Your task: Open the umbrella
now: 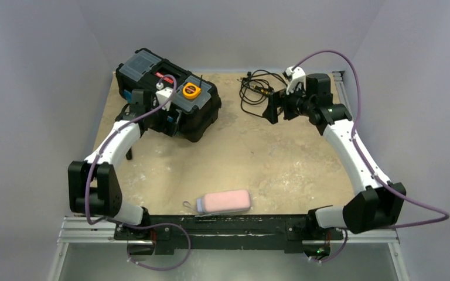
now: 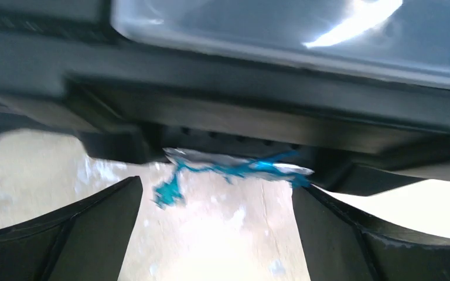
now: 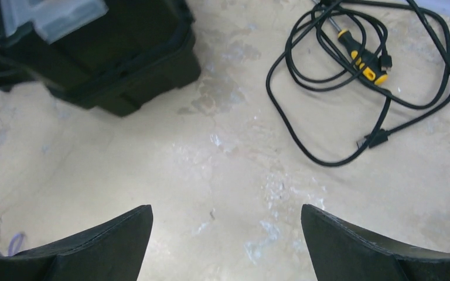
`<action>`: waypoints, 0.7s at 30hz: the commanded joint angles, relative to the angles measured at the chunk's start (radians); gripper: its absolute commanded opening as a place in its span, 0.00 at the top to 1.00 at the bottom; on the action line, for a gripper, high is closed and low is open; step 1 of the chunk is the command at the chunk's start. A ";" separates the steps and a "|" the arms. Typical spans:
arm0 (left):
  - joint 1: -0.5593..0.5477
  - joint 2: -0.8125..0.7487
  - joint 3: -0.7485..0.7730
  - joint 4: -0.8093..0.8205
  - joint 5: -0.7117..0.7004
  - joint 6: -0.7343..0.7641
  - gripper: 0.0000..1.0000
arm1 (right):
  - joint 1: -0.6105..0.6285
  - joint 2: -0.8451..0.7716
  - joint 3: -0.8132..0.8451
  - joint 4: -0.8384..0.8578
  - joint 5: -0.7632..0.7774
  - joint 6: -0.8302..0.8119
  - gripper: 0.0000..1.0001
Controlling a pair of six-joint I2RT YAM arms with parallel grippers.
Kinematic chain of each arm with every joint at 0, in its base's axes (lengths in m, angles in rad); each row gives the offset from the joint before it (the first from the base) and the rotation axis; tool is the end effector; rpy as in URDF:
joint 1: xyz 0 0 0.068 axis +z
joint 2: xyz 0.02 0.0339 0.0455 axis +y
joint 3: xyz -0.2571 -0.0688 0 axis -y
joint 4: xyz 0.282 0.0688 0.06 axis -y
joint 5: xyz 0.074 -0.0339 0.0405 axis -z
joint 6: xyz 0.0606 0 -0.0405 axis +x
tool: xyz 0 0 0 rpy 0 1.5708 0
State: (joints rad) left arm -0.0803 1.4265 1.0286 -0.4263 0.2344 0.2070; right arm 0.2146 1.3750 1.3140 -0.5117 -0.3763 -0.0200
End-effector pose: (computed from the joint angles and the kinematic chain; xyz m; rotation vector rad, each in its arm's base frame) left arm 0.3543 -0.0426 0.2164 0.4483 2.3343 -0.2201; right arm 0.3516 0.0994 0.3377 -0.4690 2.0903 0.5166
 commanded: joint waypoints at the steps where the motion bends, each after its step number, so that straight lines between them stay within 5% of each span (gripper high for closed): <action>1: -0.025 0.169 0.196 0.202 -0.021 -0.060 0.00 | -0.006 -0.105 -0.039 -0.118 0.010 -0.114 0.01; 10: -0.026 0.440 0.546 0.176 -0.001 0.013 0.00 | 0.006 -0.190 -0.042 -0.288 -0.053 -0.306 0.01; 16: -0.019 0.133 0.353 0.137 0.128 0.004 0.00 | 0.258 -0.216 -0.137 -0.270 0.045 -0.443 0.01; 21: 0.125 -0.195 0.187 -0.008 0.232 -0.161 0.00 | 0.510 -0.191 -0.195 -0.222 0.056 -0.516 0.01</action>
State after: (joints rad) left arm -0.0784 1.4765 1.2869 -0.3573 0.3412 0.1711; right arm 0.5762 1.1801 1.1439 -0.7692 -0.3420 -0.4335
